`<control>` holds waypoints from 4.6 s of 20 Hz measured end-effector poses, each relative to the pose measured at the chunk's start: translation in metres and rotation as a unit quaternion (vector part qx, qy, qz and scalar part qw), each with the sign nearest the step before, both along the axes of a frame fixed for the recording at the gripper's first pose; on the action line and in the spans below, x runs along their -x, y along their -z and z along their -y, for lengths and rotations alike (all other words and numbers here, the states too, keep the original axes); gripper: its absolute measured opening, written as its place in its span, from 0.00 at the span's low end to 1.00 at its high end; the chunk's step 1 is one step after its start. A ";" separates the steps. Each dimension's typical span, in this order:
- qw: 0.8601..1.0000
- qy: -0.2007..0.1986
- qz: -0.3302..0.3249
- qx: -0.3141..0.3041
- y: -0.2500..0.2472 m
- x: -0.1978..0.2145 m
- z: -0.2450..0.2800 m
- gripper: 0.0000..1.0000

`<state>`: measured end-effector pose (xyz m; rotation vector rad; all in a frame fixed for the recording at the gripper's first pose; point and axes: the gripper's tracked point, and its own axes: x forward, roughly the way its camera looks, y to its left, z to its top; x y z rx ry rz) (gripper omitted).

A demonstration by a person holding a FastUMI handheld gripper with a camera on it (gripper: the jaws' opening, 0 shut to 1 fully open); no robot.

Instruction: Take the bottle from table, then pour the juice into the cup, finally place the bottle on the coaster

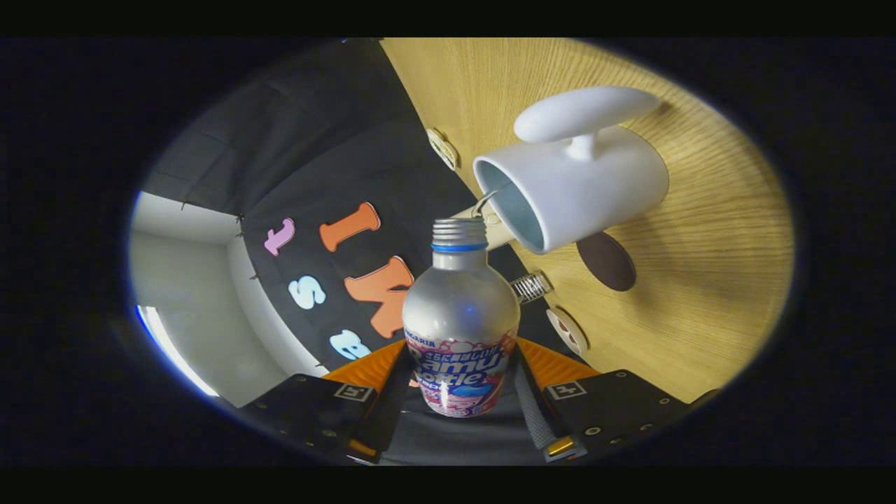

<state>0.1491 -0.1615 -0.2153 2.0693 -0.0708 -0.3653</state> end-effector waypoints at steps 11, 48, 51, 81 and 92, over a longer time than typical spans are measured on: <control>0.999 0.011 0.022 -0.029 -0.016 -0.002 -0.003 0.74; 0.993 0.067 0.057 -0.079 -0.024 -0.007 0.001 0.75; 0.992 0.073 0.056 -0.082 -0.023 -0.007 0.003 0.75; 0.852 -0.186 -0.143 0.468 0.042 0.003 -0.009 0.74; 0.673 -0.252 -0.158 0.677 0.015 -0.031 -0.017 0.75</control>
